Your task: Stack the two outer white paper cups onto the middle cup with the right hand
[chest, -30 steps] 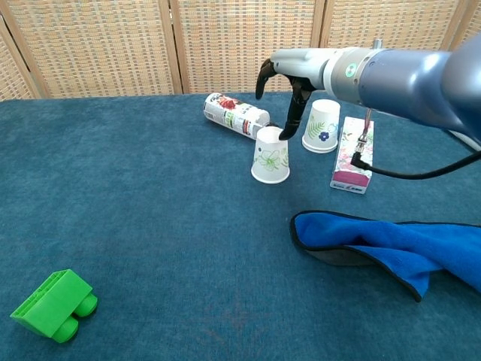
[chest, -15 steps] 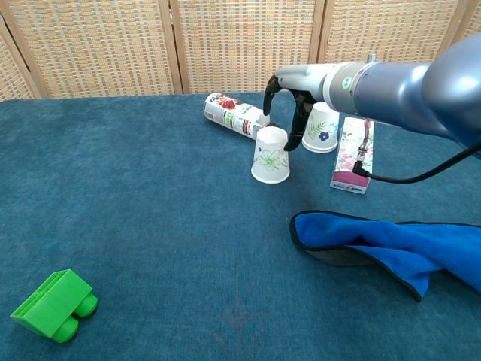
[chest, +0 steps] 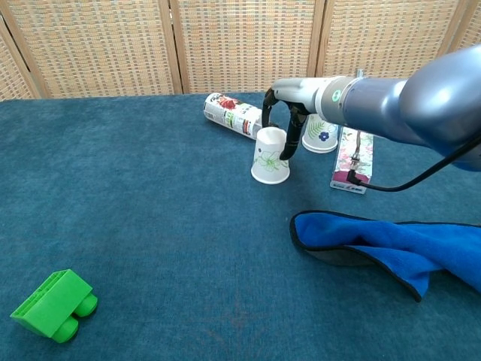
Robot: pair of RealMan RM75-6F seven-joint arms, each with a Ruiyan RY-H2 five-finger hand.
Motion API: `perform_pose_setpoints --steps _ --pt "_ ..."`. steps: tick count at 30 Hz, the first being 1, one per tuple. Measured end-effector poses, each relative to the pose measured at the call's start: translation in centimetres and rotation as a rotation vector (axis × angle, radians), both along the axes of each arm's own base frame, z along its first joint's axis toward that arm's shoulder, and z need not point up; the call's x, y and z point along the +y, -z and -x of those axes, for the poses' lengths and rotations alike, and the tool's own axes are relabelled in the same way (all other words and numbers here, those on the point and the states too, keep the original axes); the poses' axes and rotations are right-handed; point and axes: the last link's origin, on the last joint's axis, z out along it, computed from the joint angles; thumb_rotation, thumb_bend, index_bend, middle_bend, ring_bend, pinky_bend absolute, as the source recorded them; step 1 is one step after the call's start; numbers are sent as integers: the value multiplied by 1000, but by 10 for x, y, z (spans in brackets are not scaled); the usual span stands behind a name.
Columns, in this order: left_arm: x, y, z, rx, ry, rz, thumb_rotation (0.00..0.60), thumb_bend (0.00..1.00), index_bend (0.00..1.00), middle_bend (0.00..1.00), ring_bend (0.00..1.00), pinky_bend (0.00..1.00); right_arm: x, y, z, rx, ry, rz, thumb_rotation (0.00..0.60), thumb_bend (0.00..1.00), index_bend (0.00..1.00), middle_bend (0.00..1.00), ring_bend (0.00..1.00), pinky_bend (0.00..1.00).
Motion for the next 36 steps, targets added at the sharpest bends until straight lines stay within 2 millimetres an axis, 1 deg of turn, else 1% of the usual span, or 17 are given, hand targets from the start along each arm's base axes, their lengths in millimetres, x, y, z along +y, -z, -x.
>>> perform_pose_setpoints --steps 7,12,16,20,25,27,31,33,36 --pt "1 1 1 0 -1 6 600 78 0 0 0 0 -3 5 2 -9 1 9 600 147 516 130 9 162" --pt "1 1 1 1 -1 6 600 79 0 0 0 0 -2 7 2 -14 -5 10 600 148 530 134 11 163" --pt "1 1 1 0 -5 6 600 78 0 0 0 0 -1 1 -4 -26 -22 20 600 148 533 135 11 163" --pt "0 1 1 -1 -1 7 600 79 0 0 0 0 -1 -14 -14 -49 -48 51 600 148 529 133 11 162" --pt "-1 0 0 -2 3 4 600 79 0 0 0 0 -3 -43 -21 -71 -69 113 600 148 529 133 11 161" --pt "-1 1 0 -1 3 4 600 79 0 0 0 0 -4 -56 -21 -73 -71 145 600 148 529 133 11 160" --pt "-1 2 -1 0 6 7 600 79 0 0 0 0 -7 -76 -16 -69 -64 186 600 148 529 132 11 158" --pt "-2 3 -1 2 9 8 600 78 0 0 0 0 -9 -84 -13 -71 -57 210 600 148 529 132 11 157" --pt "-2 3 -2 3 13 9 600 79 0 0 0 0 -12 -91 -8 -79 -45 239 600 148 529 132 11 153"
